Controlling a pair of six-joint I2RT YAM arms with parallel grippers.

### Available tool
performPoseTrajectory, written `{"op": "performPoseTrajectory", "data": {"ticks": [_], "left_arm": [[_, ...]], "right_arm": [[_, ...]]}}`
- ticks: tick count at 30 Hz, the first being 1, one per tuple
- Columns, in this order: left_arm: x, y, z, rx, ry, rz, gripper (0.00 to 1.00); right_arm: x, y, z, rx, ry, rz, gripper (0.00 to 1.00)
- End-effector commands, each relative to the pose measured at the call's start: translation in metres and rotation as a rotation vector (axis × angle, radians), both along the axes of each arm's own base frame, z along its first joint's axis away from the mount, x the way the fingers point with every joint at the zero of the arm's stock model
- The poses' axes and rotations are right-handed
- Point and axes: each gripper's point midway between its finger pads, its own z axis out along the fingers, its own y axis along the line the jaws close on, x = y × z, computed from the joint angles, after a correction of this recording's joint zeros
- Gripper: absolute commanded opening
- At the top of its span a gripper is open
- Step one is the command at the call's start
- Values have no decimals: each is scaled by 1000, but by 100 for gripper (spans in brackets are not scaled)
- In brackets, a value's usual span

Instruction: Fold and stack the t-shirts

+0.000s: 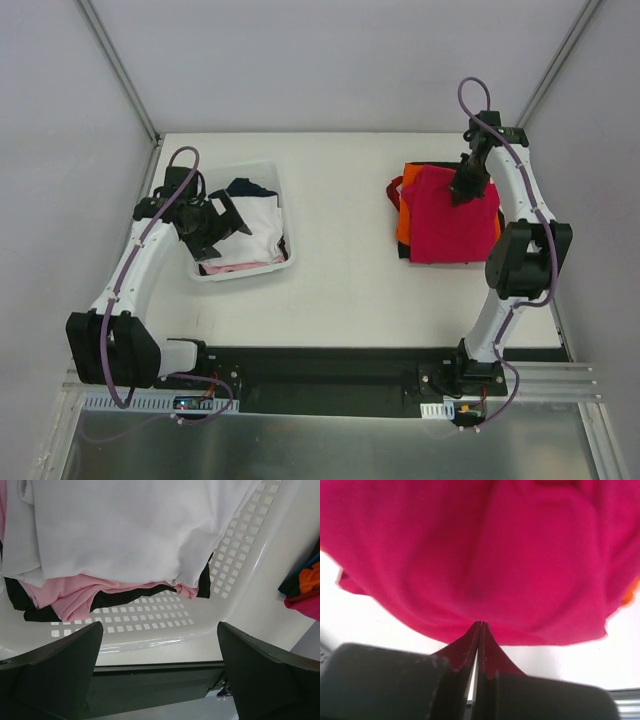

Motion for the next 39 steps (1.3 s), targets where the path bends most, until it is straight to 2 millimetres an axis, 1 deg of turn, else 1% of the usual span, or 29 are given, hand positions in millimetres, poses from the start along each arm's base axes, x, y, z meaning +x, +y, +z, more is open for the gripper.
{"op": "performPoseTrajectory", "data": {"ticks": [1,2,4,5,7,8,9,11,13,14,15,16,17,19,20,21,23,24,26,27,30,31,32,33,34,36,37,38,39], "left_arm": [[17,-12,9,-19,-19,-15,99],[18,-13,10,-15,-23,-20,99],[21,-20,12,-12,-25,-43,99],[22,-22,12,-10,-25,-48,99],[20,-26,10,-10,-16,-62,99],[19,-27,8,-11,-12,-64,99],[18,-27,8,-7,-13,-65,99],[18,-27,7,-3,-13,-71,99],[18,-26,6,2,-12,-75,99],[19,-26,6,4,-13,-79,99],[19,-27,6,2,-12,-82,99],[19,-29,4,-2,-3,-90,99],[20,-29,4,-2,-1,-93,99],[21,-30,4,-5,0,-102,99],[21,-31,4,-8,0,-103,99],[21,-32,4,-9,1,-108,99],[20,-33,4,-13,2,-118,99],[19,-34,4,-13,1,-122,99],[18,-34,3,-15,4,-125,99],[18,-35,3,-14,5,-128,99],[19,-35,2,-13,5,-133,99],[19,-35,3,-14,3,-136,99],[20,-36,4,-17,0,-137,99],[20,-36,4,-17,1,-139,99],[20,-35,4,-15,0,-141,99],[21,-36,4,-14,0,-142,99],[21,-36,4,-14,-3,-145,99],[21,-35,4,-13,-3,-145,99],[20,-36,5,-13,-3,-147,99]], "right_arm": [[35,53,17,250,-90,185,1],[48,61,21,309,-121,209,1],[62,76,36,421,-175,240,1],[69,79,40,442,-196,249,1],[82,85,56,477,-260,256,1],[85,87,58,481,-273,254,1],[90,78,56,485,-279,229,1],[98,71,52,487,-292,201,1],[105,65,40,494,-288,189,1],[114,67,20,550,-288,203,1],[118,68,9,579,-273,189,1],[125,65,-14,607,-248,169,1],[127,71,-25,674,-219,164,1],[132,74,-42,748,-182,114,1],[131,79,-58,798,-143,102,1],[129,81,-67,818,-121,88,1],[131,84,-76,848,-125,64,1],[124,85,-87,857,-99,43,1],[123,86,-91,867,-102,35,1],[115,87,-101,873,-75,23,1],[109,87,-106,882,-71,20,1],[101,88,-113,888,-48,7,1],[98,87,-114,888,-46,4,1],[96,83,-110,882,-55,1,1],[88,81,-116,873,-39,-17,1],[81,73,-118,852,-31,-56,1],[80,61,-114,832,-46,-87,1],[71,56,-120,831,-24,-124,1],[72,45,-119,831,-41,-161,1]]}}
